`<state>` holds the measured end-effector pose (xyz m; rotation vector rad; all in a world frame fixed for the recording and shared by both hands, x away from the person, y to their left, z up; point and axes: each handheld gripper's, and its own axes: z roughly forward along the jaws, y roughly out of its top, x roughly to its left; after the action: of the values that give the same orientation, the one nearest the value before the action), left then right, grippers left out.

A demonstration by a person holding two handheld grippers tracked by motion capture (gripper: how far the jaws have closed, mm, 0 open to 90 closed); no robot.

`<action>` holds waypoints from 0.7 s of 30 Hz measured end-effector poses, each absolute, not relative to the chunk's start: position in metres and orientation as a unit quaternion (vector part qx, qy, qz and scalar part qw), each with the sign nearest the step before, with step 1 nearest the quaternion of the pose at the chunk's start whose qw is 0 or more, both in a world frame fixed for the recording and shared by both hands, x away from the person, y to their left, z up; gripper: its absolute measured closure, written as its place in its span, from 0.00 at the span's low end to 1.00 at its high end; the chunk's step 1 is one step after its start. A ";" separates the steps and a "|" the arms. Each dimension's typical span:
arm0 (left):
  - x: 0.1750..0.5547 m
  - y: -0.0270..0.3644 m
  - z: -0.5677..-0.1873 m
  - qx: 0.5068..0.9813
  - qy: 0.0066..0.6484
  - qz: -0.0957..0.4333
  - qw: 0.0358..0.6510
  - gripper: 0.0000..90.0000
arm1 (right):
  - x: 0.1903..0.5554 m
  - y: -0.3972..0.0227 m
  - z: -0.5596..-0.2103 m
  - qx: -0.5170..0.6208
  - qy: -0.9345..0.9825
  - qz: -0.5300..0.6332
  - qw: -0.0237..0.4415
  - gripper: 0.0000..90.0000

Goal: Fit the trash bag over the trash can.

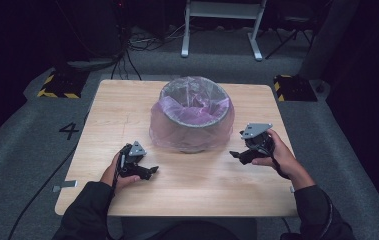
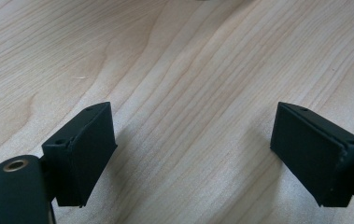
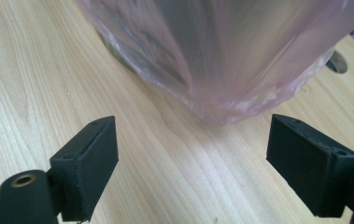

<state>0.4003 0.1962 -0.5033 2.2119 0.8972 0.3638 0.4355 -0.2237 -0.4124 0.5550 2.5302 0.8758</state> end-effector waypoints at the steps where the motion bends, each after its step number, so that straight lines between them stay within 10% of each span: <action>1: 0.400 0.196 -0.503 0.856 0.347 0.141 0.356 0.15 | 0.435 -0.225 -0.414 0.199 0.907 0.312 0.201 0.19; 21: 0.400 0.196 -0.503 0.856 0.347 0.141 0.356 0.15 | 0.431 -0.248 -0.449 0.239 0.901 0.302 0.198 0.19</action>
<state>0.4004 0.1962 -0.5034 2.2113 0.8951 0.3651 0.4313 -0.2480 -0.4487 0.6700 2.5224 0.8465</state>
